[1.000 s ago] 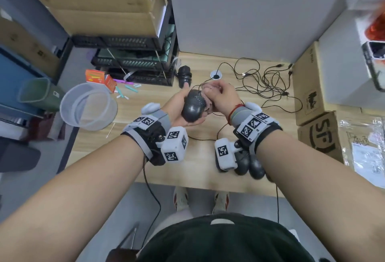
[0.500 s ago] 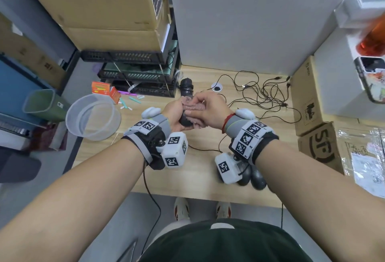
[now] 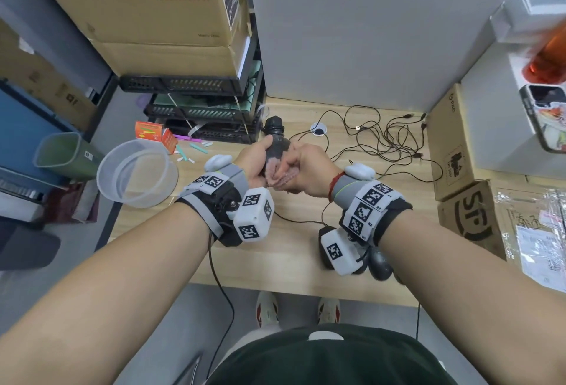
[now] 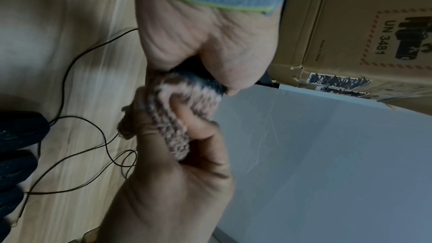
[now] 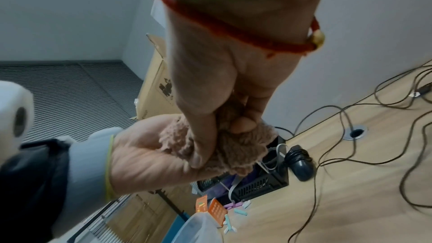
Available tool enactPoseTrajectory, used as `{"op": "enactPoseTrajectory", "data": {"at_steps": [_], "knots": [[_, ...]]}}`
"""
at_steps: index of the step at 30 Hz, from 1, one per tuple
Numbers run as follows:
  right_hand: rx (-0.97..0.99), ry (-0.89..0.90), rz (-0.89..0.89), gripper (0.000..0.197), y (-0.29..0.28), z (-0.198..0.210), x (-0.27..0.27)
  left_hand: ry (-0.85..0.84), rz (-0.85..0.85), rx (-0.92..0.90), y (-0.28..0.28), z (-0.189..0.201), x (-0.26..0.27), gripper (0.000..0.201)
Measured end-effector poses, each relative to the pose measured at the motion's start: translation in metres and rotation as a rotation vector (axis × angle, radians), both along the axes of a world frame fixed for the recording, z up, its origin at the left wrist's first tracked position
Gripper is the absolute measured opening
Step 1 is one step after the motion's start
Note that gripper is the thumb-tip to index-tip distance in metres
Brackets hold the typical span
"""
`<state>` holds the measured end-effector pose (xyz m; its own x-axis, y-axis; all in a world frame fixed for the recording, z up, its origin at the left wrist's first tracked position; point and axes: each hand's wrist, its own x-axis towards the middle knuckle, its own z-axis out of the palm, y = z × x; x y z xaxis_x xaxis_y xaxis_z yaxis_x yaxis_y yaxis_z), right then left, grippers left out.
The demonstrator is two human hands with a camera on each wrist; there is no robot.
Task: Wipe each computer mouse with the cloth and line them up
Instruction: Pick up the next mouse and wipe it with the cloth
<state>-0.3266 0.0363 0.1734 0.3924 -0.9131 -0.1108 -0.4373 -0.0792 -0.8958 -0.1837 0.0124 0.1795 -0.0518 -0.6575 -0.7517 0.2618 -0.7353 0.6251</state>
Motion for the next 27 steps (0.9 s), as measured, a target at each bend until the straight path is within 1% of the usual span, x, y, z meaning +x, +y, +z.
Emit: {"op": "enactPoseTrajectory", "data": {"at_steps": [2,4,6,7,8,9,10,11,12,13,14,15,17,19,21,22,24,25,27], "knots": [[0.009,-0.010,-0.079,0.030,-0.003,0.001,-0.007,0.005,-0.010,-0.002,-0.004,-0.002,0.002,0.045],[-0.007,-0.049,-0.216,0.032,-0.008,-0.001,-0.013,-0.023,-0.032,0.001,-0.006,0.001,0.002,0.046],[0.012,-0.091,-0.324,0.031,-0.013,-0.004,-0.014,-0.006,-0.028,0.003,-0.006,0.003,0.001,0.040],[0.045,-0.139,-0.355,0.031,-0.014,-0.005,-0.013,0.008,-0.026,0.003,-0.007,0.003,0.000,0.038],[0.079,-0.182,-0.359,0.030,-0.013,-0.005,-0.011,0.020,-0.029,0.000,-0.007,0.004,0.001,0.037],[0.101,-0.223,-0.326,0.030,-0.011,-0.005,-0.008,0.029,-0.031,-0.002,-0.007,0.004,0.000,0.038],[0.089,-0.226,-0.268,0.029,-0.008,-0.005,-0.004,0.039,-0.029,-0.003,-0.007,0.004,0.000,0.041],[0.073,-0.201,-0.197,0.027,-0.005,-0.004,0.001,0.052,-0.022,-0.003,-0.008,0.003,0.000,0.044],[0.031,-0.118,-0.127,0.025,-0.002,-0.002,0.005,0.075,-0.016,-0.002,-0.010,0.003,0.000,0.047],[-0.013,-0.036,-0.074,0.025,0.000,-0.002,0.009,0.088,-0.012,-0.004,-0.009,0.005,0.000,0.050],[-0.019,-0.007,-0.050,0.026,0.000,0.000,0.009,0.096,-0.009,-0.006,-0.009,0.006,0.000,0.050],[-0.001,-0.020,-0.054,0.029,-0.002,0.000,0.007,0.102,-0.014,-0.009,-0.010,0.007,0.001,0.051],[0.034,-0.077,-0.117,0.032,-0.009,0.001,-0.003,0.085,-0.036,-0.027,-0.010,0.006,0.002,0.049],[0.090,-0.175,-0.252,0.028,-0.016,0.001,-0.010,0.040,-0.106,-0.028,-0.005,0.004,0.002,0.046],[0.085,-0.201,-0.406,0.025,-0.026,-0.001,-0.014,0.050,-0.161,-0.011,0.001,0.004,-0.003,0.044],[0.078,-0.198,-0.443,0.024,-0.029,-0.004,-0.015,0.058,-0.168,-0.014,0.003,0.003,-0.005,0.044],[0.048,-0.174,-0.439,0.022,-0.027,-0.003,-0.014,0.069,-0.161,-0.034,0.002,0.002,-0.007,0.042],[0.041,-0.167,-0.400,0.023,-0.023,0.000,-0.011,0.071,-0.156,-0.044,0.001,0.002,-0.007,0.040],[0.046,-0.183,-0.263,0.031,-0.014,0.006,-0.003,0.069,-0.146,-0.064,-0.003,0.002,-0.003,0.039]]}}
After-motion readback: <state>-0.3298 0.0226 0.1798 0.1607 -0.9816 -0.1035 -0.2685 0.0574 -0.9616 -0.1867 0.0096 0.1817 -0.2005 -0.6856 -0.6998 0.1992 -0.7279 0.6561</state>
